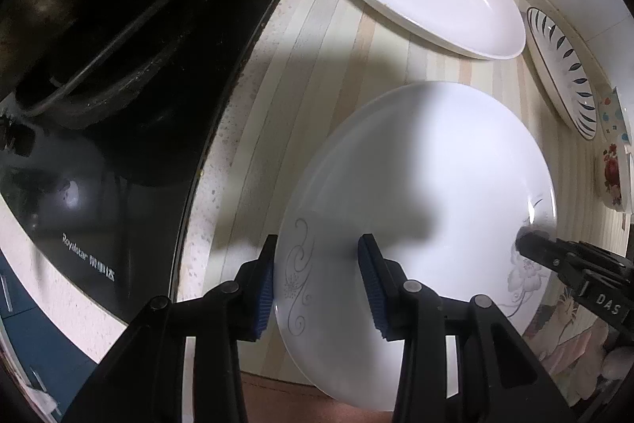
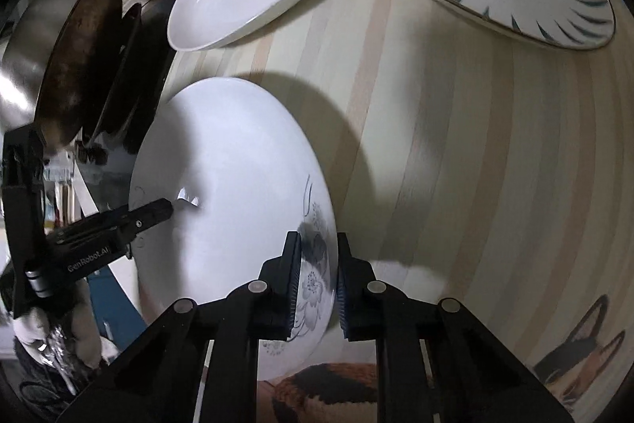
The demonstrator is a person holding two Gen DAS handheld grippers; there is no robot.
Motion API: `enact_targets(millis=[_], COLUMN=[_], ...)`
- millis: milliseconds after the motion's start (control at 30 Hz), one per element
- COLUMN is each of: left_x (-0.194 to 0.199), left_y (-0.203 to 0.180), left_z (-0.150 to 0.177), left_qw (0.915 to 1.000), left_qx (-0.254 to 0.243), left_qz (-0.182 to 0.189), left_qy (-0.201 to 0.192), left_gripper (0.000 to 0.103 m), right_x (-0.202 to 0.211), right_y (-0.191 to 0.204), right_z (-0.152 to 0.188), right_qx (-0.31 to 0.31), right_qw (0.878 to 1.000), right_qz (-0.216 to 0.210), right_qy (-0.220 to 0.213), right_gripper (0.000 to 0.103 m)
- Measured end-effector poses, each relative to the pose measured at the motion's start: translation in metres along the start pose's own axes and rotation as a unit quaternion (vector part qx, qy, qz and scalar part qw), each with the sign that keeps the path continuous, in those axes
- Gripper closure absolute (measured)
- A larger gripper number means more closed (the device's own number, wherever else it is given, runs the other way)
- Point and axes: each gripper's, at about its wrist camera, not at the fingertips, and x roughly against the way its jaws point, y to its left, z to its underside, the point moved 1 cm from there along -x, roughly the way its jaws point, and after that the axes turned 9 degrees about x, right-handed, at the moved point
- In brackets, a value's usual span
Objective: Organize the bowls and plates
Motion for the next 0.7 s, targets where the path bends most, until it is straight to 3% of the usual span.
enact_targets(millis=[167, 333, 533, 700], left_x=[0.018, 0.03, 0.039, 0.034], left_y=[-0.014, -0.052, -0.106, -0.128], left_z=[0.016, 0.037, 0.063, 0.072], left_qw=[0.9999, 0.9993, 0.9965, 0.9942], left_qx=[-0.012, -0.037, -0.081, -0.105], left_qz=[-0.001, 0.011, 0.021, 0.019], left_qy=[-0.003, -0.004, 0.003, 0.011], left_gripper=[0.066, 0.066, 0.066, 0.066], right_x=[-0.003, 0.019, 0.061, 0.072], right_y=[0.001, -0.011, -0.058, -0.093], right_z=[0.003, 0.012, 0.049, 0.072], right_qx=[-0.009, -0.01, -0.038, -0.062], right_qw=[1.0, 1.0, 0.999, 0.998], right_qz=[-0.013, -0.004, 0.01, 0.021], right_qy=[0.003, -0.011, -0.026, -0.025], right_gripper=[0.085, 0.085, 0.085, 0.085])
